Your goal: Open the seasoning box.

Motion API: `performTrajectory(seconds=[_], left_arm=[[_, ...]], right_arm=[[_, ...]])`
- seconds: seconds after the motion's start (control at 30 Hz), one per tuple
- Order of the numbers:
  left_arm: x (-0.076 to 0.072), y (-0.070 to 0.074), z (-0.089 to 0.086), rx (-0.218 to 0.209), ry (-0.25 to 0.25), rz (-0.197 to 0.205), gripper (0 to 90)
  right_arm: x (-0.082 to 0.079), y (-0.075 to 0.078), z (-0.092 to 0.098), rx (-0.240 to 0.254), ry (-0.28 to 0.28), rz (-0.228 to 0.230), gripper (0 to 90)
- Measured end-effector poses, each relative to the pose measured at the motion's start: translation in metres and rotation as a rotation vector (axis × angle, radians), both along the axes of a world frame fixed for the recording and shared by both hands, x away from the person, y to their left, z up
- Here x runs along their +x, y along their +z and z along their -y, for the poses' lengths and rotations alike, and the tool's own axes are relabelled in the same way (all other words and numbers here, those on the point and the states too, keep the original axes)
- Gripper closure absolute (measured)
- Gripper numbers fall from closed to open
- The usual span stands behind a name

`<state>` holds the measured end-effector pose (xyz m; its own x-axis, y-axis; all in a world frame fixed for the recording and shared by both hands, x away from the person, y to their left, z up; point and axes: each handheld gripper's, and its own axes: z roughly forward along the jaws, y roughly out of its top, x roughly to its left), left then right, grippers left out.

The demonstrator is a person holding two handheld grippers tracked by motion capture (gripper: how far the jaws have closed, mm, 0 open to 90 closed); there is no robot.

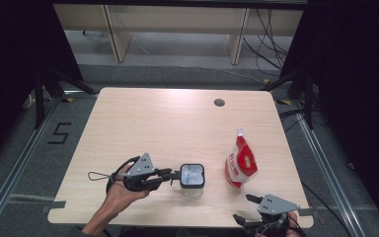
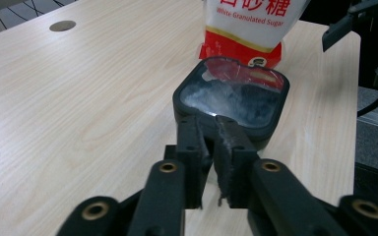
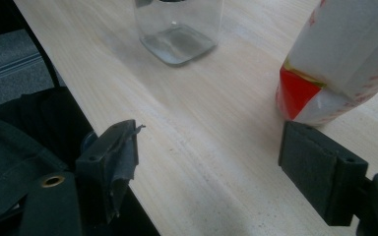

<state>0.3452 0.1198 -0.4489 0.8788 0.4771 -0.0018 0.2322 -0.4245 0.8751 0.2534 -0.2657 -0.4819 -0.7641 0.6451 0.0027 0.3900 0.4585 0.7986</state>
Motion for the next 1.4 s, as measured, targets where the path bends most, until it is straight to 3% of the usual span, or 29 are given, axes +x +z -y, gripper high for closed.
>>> performTrajectory(seconds=[0.17, 0.23, 0.33, 0.5, 0.53, 0.67, 0.7, 0.8, 1.0, 1.03, 1.07, 1.17, 1.4], left_arm=[[0.002, -0.001, 0.008, -0.002, 0.014, 0.005, 87.3], [0.003, -0.001, 0.009, 0.01, 0.024, 0.006, 88.1], [0.004, -0.001, 0.011, -0.01, 0.037, -0.007, 88.5], [0.006, -0.002, 0.014, -0.007, 0.034, -0.007, 88.4], [0.007, -0.002, 0.015, -0.011, 0.029, -0.009, 88.4], [0.009, -0.002, 0.015, -0.009, 0.036, -0.01, 88.8], [0.008, -0.002, 0.015, -0.01, 0.038, -0.011, 88.8], [0.008, -0.003, 0.015, -0.009, 0.041, -0.009, 88.9], [0.008, -0.003, 0.015, -0.013, 0.039, -0.015, 88.9], [0.008, -0.003, 0.015, -0.014, 0.04, -0.015, 88.9], [0.008, -0.003, 0.014, -0.015, 0.038, -0.016, 88.9], [0.007, -0.004, 0.014, -0.029, 0.052, -0.029, 88.9], [0.008, -0.004, 0.013, -0.028, 0.037, -0.016, 88.9]], right_arm=[[0.0, 0.0, -0.006, 0.001, 0.011, -0.009, 25.5], [0.003, 0.0, -0.009, -0.008, 0.036, 0.017, 26.4], [0.004, -0.001, -0.011, -0.016, 0.051, 0.027, 26.6], [0.002, -0.001, -0.015, -0.011, 0.032, -0.003, 27.1], [0.004, -0.001, -0.015, -0.019, 0.05, 0.02, 27.2], [0.005, -0.001, -0.016, -0.023, 0.052, 0.026, 27.5], [0.004, -0.001, -0.017, -0.017, 0.04, 0.006, 27.8], [0.005, -0.001, -0.019, -0.011, 0.041, 0.006, 29.1], [0.008, 0.0, -0.027, -0.011, 0.089, 0.042, 40.8], [0.008, 0.002, -0.031, -0.003, 0.106, 0.061, 50.1], [0.008, 0.003, -0.033, -0.015, 0.123, 0.086, 53.8], [0.009, 0.005, -0.041, -0.042, 0.126, 0.118, 58.2], [0.015, 0.006, -0.053, -0.041, 0.138, 0.137, 66.4]])
